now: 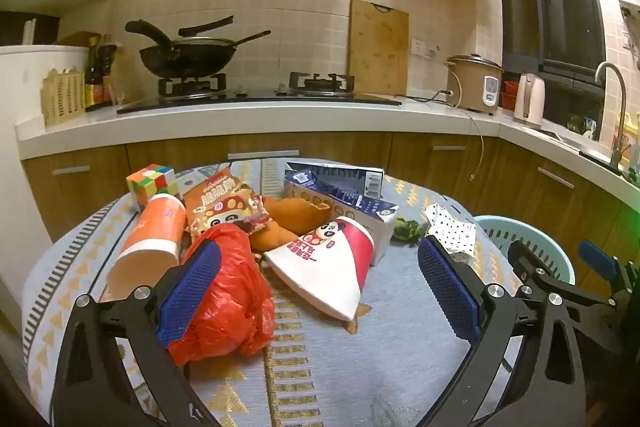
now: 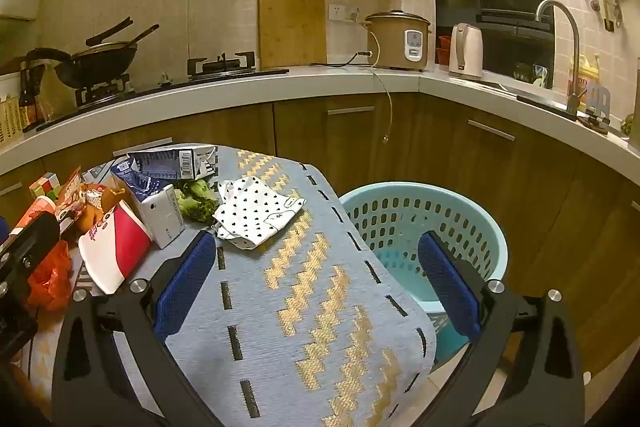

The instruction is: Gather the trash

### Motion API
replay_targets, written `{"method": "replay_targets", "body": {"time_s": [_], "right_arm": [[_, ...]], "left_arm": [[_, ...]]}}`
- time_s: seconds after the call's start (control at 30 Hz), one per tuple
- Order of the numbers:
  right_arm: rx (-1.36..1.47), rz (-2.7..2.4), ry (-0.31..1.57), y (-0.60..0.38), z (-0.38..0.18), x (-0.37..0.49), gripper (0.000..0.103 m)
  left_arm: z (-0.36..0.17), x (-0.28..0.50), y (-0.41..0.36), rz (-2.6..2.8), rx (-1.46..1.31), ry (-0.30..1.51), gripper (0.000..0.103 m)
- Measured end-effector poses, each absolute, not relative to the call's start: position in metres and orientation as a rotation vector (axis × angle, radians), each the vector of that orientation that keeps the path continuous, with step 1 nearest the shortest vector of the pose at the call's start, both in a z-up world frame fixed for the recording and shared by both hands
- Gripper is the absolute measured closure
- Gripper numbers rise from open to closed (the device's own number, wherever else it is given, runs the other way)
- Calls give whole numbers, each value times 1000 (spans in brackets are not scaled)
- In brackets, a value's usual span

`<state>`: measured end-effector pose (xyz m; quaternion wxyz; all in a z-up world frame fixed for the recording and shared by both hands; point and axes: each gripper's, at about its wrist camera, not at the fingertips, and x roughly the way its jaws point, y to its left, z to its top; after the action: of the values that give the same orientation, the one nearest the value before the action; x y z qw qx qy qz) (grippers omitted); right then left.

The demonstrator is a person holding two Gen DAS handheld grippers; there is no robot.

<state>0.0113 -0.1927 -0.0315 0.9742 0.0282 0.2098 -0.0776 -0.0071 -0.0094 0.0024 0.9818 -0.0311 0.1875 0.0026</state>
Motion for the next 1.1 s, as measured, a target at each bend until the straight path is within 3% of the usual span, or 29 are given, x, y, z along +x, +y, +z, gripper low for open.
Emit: {"method": "replay_targets", "body": {"time_s": [1.1], "right_arm": [[33, -179, 430, -191, -33, 14, 7]], "left_arm": [[-4, -1, -10, -10, -63, 405, 7]]}}
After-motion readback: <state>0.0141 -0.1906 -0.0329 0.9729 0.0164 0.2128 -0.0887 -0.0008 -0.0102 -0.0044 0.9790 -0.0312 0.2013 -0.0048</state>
